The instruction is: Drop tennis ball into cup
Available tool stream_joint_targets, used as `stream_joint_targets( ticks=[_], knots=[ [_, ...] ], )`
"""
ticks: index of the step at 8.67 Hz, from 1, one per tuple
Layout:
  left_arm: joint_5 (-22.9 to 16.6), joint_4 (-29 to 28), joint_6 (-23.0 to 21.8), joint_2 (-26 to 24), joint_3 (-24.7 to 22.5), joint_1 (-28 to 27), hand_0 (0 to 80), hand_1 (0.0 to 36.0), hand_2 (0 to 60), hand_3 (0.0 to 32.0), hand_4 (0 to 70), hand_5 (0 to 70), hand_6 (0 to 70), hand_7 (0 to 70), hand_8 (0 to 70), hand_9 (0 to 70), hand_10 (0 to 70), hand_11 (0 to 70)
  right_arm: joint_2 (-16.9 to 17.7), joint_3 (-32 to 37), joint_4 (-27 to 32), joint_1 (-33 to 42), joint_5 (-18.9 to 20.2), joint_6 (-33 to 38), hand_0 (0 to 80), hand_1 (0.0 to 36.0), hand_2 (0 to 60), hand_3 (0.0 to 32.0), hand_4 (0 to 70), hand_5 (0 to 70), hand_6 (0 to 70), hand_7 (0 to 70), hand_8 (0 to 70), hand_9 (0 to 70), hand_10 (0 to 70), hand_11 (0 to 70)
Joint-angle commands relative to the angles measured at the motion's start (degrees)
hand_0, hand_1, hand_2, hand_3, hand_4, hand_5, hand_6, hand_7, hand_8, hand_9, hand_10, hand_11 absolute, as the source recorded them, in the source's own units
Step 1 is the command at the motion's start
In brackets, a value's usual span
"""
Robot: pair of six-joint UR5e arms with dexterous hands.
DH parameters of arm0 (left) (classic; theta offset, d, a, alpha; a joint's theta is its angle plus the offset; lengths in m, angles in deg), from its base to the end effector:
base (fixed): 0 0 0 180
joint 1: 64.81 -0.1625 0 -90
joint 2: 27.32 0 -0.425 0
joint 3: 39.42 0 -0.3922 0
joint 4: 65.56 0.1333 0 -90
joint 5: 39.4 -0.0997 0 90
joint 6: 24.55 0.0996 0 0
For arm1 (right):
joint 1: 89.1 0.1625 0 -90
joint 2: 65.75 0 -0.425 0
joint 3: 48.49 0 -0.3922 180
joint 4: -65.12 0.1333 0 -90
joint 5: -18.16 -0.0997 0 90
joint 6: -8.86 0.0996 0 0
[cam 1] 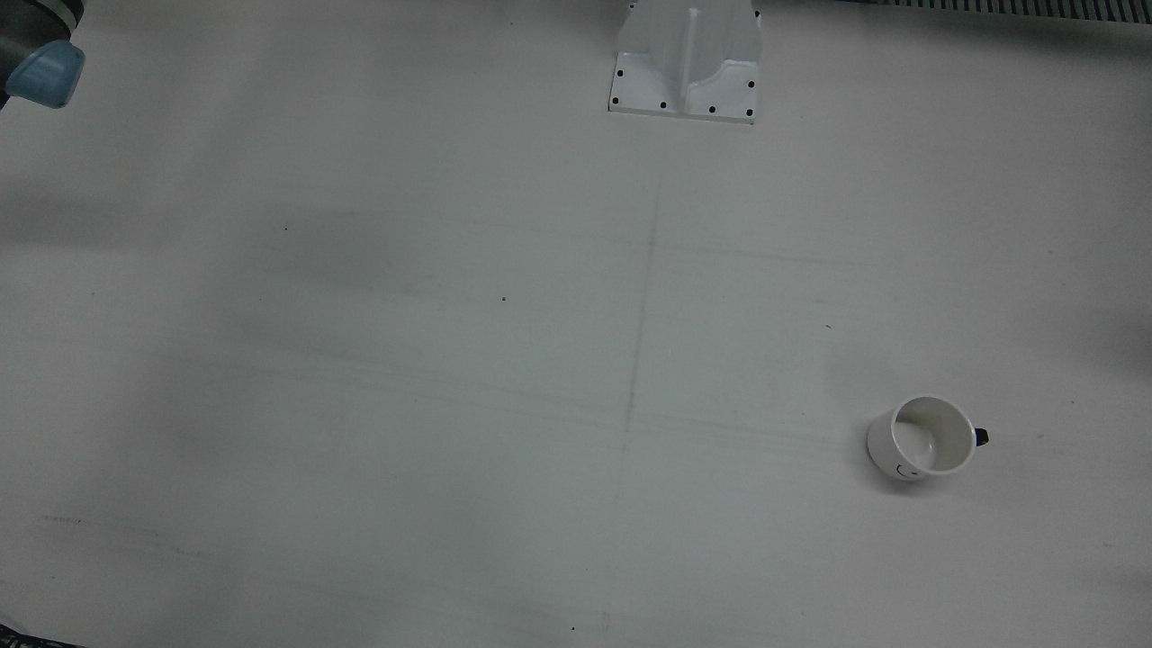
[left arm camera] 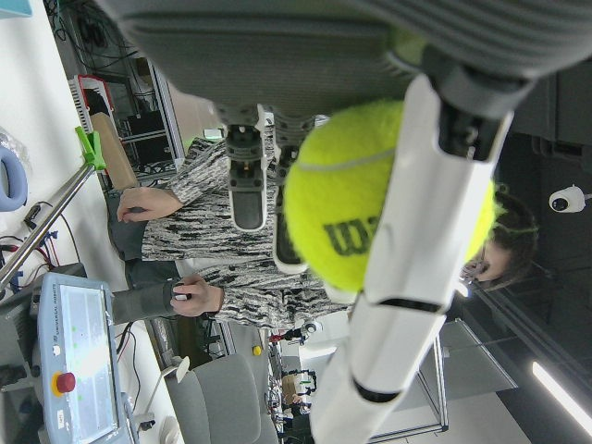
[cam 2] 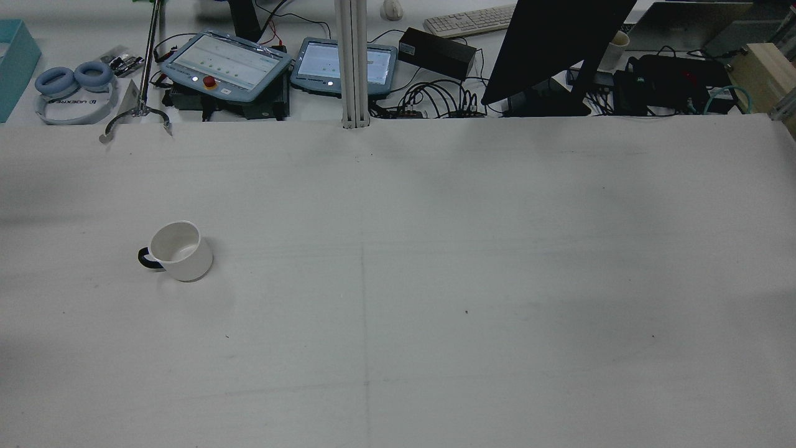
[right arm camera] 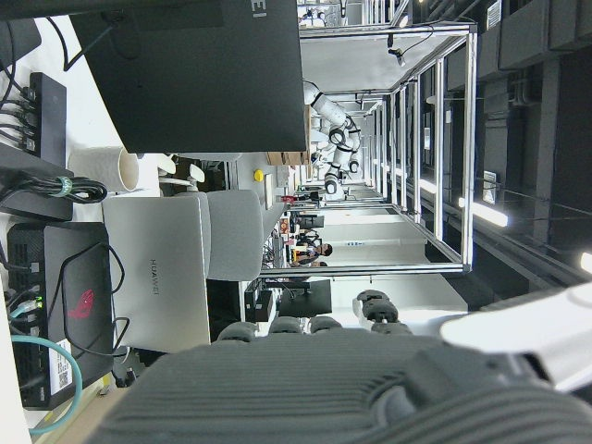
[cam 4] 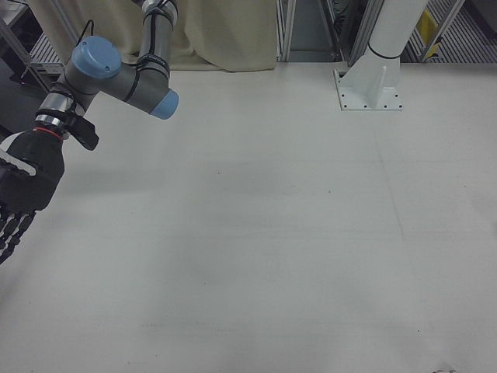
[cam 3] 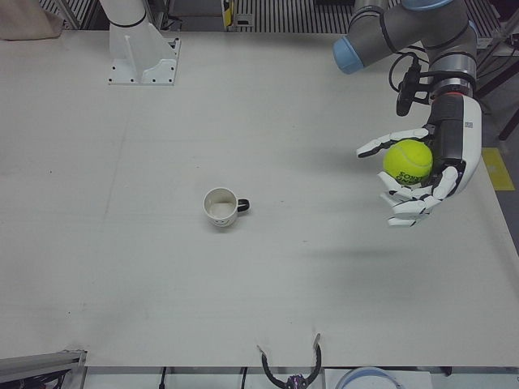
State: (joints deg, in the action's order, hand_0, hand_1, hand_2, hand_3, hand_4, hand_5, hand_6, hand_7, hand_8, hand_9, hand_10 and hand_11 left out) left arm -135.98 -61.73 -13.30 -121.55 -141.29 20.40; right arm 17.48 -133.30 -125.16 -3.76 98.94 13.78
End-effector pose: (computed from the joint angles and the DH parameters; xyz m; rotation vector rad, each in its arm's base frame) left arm -0.0775 -0.5344 0.5540 0.0228 2.2588 -1.7826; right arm 0.1062 -0.5346 0.6871 -0.0199 1.9811 -2.2970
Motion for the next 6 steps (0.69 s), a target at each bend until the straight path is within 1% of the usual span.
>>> stream_joint_targets(
  ticks=[1,2,3,4,5,6],
  knots=[
    [-0.45,0.47,0.26,0.45,-0.61,-0.31,80.0,30.5,17.2,0.0,25.7,25.3,70.0,70.0,37.7,46.9,18.1,29.2,0.00,0.00,0.00,-0.09,0.00,0.00,0.0,0.0,0.0,0.0,0.0,0.0,0.0,0.0,0.0,0.0,0.0,0.0],
    [-2.62,0.21,0.26,1.15,-1.74,-5.01,80.0,30.9,15.6,0.0,25.1,24.7,70.0,70.0,37.7,46.8,18.2,29.4,0.00,0.00,0.00,0.00,0.00,0.00,0.0,0.0,0.0,0.0,0.0,0.0,0.0,0.0,0.0,0.0,0.0,0.0],
    [-2.65,0.82,0.70,1.33,-3.93,-10.28,80.0,30.7,15.7,0.0,24.0,24.6,70.0,70.0,37.5,46.3,18.2,29.3,0.00,0.00,0.00,0.00,0.00,0.00,0.0,0.0,0.0,0.0,0.0,0.0,0.0,0.0,0.0,0.0,0.0,0.0],
    [-1.86,2.04,1.05,1.33,-5.78,-16.85,80.0,29.8,15.0,0.0,22.4,23.6,70.0,70.0,36.6,45.9,18.1,29.2,0.00,0.00,0.00,0.00,0.00,0.00,0.0,0.0,0.0,0.0,0.0,0.0,0.0,0.0,0.0,0.0,0.0,0.0],
    [-0.03,2.05,1.84,0.72,-5.97,-21.10,80.0,29.1,16.3,0.0,21.6,24.6,70.0,70.0,37.5,45.3,18.1,29.1,0.00,0.00,0.00,0.00,0.00,0.00,0.0,0.0,0.0,0.0,0.0,0.0,0.0,0.0,0.0,0.0,0.0,0.0],
    [1.90,2.23,1.85,0.54,-5.97,-25.23,80.0,29.0,14.8,0.0,21.6,23.0,70.0,70.0,37.1,46.2,18.6,29.8,0.00,-0.09,0.00,0.00,0.00,0.00,0.0,0.0,0.0,0.0,0.0,0.0,0.0,0.0,0.0,0.0,0.0,0.0]
  ],
)
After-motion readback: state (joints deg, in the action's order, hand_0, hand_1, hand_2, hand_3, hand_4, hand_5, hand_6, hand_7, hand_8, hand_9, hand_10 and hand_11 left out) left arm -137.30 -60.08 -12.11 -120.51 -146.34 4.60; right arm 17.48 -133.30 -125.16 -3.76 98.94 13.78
